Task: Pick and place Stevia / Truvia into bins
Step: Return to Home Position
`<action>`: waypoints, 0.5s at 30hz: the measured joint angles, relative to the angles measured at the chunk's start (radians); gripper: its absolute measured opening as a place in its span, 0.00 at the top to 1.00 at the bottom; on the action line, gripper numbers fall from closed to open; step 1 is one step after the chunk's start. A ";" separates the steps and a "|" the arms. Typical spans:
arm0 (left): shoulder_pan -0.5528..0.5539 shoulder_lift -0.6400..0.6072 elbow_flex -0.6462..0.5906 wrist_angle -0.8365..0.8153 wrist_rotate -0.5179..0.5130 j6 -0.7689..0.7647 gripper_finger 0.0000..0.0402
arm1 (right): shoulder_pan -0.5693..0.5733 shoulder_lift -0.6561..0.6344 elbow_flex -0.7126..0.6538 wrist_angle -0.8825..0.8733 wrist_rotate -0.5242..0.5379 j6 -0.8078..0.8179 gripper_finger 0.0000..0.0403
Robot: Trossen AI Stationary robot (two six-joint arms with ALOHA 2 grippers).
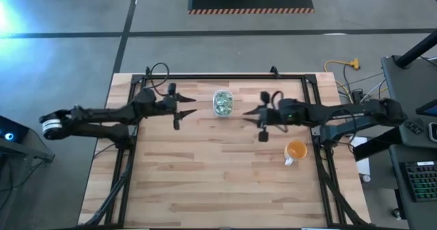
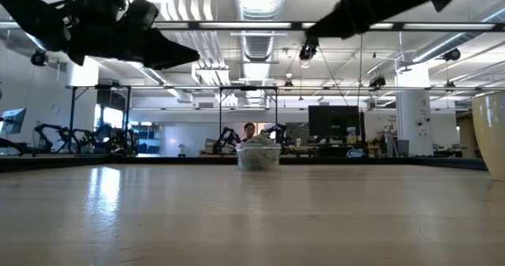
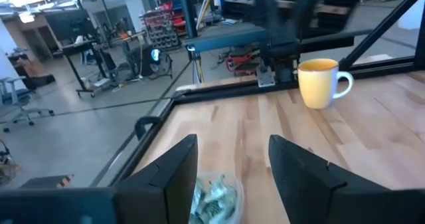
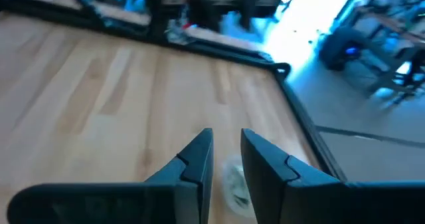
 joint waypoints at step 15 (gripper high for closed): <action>0.016 -0.069 -0.188 0.197 -0.008 -0.115 0.58 | -0.181 -0.452 -0.460 0.250 -0.237 0.170 0.83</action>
